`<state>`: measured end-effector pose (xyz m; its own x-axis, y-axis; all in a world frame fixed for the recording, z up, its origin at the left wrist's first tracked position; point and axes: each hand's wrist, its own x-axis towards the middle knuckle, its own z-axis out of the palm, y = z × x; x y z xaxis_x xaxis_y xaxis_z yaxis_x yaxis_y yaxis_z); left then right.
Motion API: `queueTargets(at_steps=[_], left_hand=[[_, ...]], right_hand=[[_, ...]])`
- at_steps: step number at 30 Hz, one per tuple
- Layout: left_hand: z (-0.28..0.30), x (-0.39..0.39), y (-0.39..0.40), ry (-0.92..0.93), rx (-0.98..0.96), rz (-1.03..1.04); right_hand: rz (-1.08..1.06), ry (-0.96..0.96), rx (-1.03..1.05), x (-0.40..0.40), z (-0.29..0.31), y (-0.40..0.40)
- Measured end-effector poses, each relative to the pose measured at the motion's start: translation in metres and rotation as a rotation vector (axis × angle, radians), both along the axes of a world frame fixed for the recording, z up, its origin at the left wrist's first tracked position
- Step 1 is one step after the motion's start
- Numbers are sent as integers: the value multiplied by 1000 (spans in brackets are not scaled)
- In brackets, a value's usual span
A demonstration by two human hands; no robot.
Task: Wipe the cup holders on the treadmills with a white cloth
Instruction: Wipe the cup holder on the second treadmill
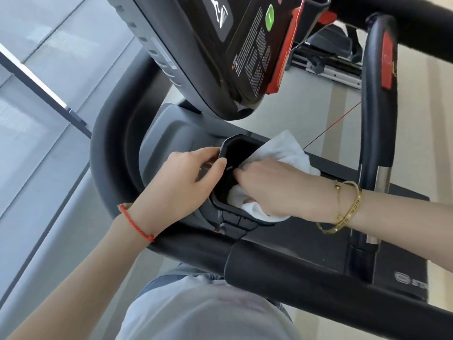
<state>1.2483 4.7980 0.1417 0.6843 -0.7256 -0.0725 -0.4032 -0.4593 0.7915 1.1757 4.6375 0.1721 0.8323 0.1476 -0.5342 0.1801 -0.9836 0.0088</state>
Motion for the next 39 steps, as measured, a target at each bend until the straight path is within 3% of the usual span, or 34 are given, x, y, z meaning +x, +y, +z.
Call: queueTargets(at_steps=[4,6,10,14,23,32,39], left_hand=[[-1,3,2,10,12,-5],[-1,3,3,14,18,-11],[-1,3,3,7,4,0],[1,3,4,54,-31,34],[3,2,6,15,-6,-30],[3,1,6,27,10,-38],[2,0,6,-4,4,-67]], right_hand=[[48,150,11,8,1,-6],[-42,135,63,9,2,-7],[-355,-122,240,4,-1,-5],[-403,-280,338,-3,1,4],[-218,-84,286,10,-13,7],[14,258,-23,4,24,3],[58,159,5,2,27,0]])
